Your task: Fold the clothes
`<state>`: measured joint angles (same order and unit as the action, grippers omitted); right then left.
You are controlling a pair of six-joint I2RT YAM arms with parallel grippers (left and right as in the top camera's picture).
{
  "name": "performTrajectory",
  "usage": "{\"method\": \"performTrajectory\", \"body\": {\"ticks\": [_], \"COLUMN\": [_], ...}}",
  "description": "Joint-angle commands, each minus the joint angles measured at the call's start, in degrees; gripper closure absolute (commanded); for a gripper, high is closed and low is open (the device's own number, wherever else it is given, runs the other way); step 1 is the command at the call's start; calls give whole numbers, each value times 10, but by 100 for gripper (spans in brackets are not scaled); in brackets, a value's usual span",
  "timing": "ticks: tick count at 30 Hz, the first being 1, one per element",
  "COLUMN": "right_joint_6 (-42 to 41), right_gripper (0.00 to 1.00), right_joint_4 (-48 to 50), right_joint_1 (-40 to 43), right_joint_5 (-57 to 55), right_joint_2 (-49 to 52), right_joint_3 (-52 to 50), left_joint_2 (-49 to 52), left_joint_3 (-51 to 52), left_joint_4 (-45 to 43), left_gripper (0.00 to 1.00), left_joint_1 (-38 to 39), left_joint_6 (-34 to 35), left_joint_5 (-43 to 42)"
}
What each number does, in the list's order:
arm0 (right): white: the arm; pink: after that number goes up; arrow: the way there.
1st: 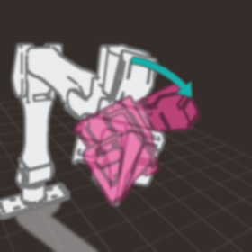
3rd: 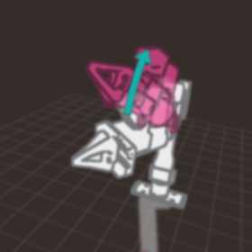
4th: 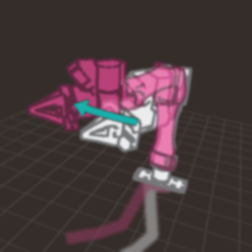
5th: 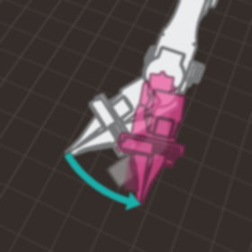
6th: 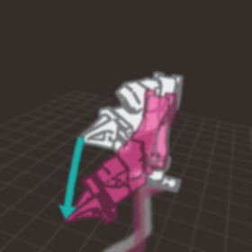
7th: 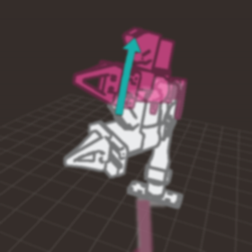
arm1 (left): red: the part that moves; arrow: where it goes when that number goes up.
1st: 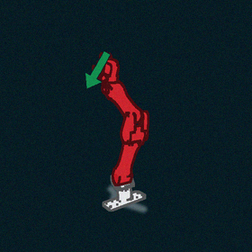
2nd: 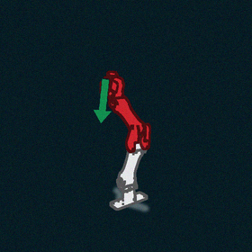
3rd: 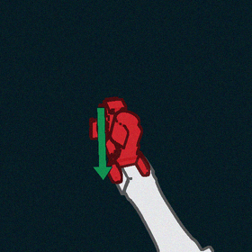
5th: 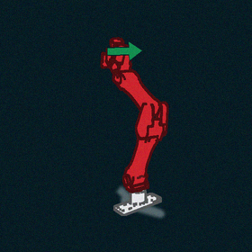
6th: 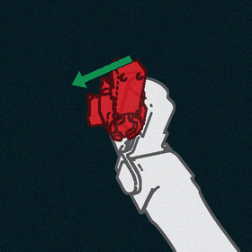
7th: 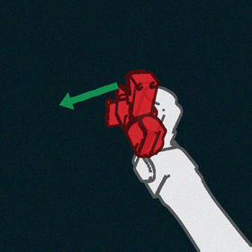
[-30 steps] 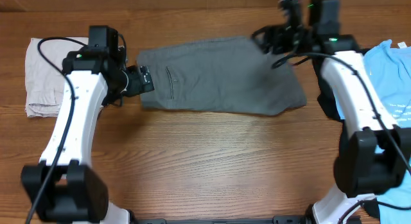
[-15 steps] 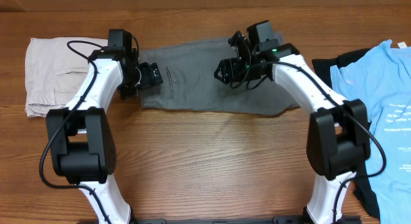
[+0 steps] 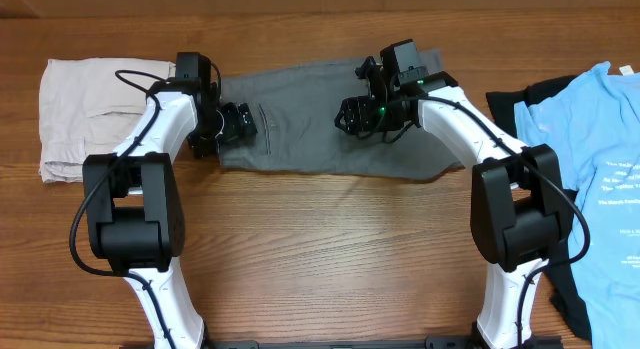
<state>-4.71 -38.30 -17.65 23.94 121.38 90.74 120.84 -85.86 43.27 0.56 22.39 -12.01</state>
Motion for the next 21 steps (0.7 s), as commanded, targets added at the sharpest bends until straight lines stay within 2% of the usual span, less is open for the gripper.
{"method": "performTrajectory", "body": {"ticks": [1, 7, 10, 13, 17, 18, 19, 21], "right_joint_6": [-3, -3, -3, -3, -3, -3, -3, -3], "right_gripper": [21, 21, 21, 21, 21, 19, 16, 12], "right_joint_4": [3, 3, 3, 2, 3, 2, 2, 2], "right_joint_1": [0, 0, 0, 0, 0, 0, 0, 0], "right_joint_5": [-3, -3, -3, -3, -3, -3, 0, 11], "right_joint_2": [-3, -3, -3, -3, -3, -3, -3, -3], "right_joint_3": [0, 0, 0, 0, 0, 0, 0, 0], "left_joint_2": [29, 29, 29, 29, 29, 29, 29, 29], "left_joint_3": [5, 5, 5, 5, 5, 5, 5, 5], "left_joint_4": [-2, -7, -6, -3, -2, -2, -3, -3], "left_gripper": [11, 18, 26, 43, 56, 62, 69, 96], "left_joint_1": [18, 32, 33, 33, 33, 33, 33, 33], "left_joint_6": [3, -1, -1, -1, -2, -2, -5, -6], "left_joint_5": [-11, -9, 2, 9, 17, 17, 17, 17]}}
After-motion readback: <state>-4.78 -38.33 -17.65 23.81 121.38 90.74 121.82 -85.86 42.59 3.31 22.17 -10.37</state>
